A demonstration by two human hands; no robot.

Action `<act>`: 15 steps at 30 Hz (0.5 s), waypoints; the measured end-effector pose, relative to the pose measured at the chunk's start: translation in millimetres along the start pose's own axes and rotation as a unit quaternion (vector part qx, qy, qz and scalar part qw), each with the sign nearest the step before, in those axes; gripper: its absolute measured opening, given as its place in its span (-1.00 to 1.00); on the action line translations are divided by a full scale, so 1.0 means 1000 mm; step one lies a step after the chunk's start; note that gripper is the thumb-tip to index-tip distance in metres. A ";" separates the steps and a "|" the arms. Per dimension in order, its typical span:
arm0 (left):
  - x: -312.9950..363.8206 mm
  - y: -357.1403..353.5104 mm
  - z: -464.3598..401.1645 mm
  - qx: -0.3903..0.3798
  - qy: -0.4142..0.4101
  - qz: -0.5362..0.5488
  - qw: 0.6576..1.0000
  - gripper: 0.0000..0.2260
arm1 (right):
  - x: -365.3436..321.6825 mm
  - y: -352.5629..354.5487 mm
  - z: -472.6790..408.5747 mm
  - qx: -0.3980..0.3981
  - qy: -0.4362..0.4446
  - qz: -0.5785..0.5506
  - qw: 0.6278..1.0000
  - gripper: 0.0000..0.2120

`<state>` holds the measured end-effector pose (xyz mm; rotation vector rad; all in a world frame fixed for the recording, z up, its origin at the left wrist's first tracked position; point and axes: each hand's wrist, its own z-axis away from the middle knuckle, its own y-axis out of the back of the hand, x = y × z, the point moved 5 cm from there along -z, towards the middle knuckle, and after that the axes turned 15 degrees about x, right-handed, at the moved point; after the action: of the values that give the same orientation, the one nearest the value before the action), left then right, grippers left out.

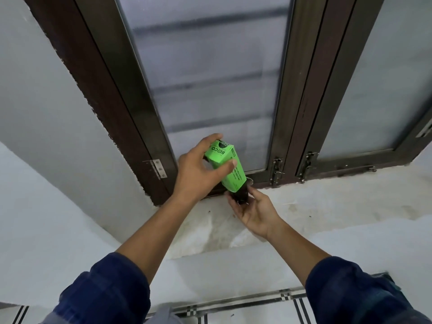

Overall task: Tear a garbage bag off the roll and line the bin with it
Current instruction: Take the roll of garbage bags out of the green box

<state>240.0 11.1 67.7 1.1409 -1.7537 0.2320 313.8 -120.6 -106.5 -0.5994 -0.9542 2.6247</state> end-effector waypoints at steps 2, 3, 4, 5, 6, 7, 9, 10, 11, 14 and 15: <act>0.003 0.002 -0.002 0.012 0.000 -0.003 1.000 -0.52 | -0.004 0.001 0.003 0.019 0.015 -0.012 1.000 -0.51; 0.002 0.005 -0.002 0.035 0.008 0.004 0.999 -0.53 | -0.007 0.003 0.004 0.041 0.030 -0.019 0.999 -0.53; -0.001 0.010 -0.002 0.064 0.024 0.012 0.998 -0.55 | -0.011 0.005 0.006 0.068 0.053 -0.027 0.996 -0.59; -0.007 0.014 -0.001 0.098 0.050 0.011 0.994 -0.58 | -0.017 0.009 0.006 0.105 0.085 -0.033 0.990 -0.67; -0.015 0.019 0.001 0.132 0.087 0.006 0.987 -0.62 | -0.024 0.014 0.007 0.148 0.126 -0.031 0.980 -0.75; -0.027 0.023 0.005 0.162 0.130 -0.003 0.978 -0.66 | -0.032 0.020 0.009 0.205 0.178 -0.011 0.962 -0.78; -0.061 0.024 0.016 0.185 0.230 -0.017 0.955 -0.66 | -0.049 0.034 0.016 0.319 0.300 0.063 0.897 -0.75; -0.077 0.021 0.024 0.176 0.280 -0.018 0.944 -0.61 | -0.055 0.038 0.022 0.350 0.355 0.098 0.861 -0.73; -0.094 0.017 0.031 0.159 0.327 -0.023 0.931 -0.56 | -0.059 0.040 0.029 0.359 0.403 0.124 0.833 -0.72; -0.132 0.000 0.058 0.101 0.427 -0.038 0.898 -0.58 | -0.065 0.042 0.051 0.350 0.490 0.151 0.784 -0.77; -0.142 -0.004 0.068 0.091 0.444 -0.044 0.890 -0.57 | -0.066 0.042 0.058 0.344 0.507 0.148 0.776 -0.82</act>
<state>209.8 51.2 -80.9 1.0009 -0.8719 0.7474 338.9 -209.2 -75.1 -1.7275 0.4412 2.0396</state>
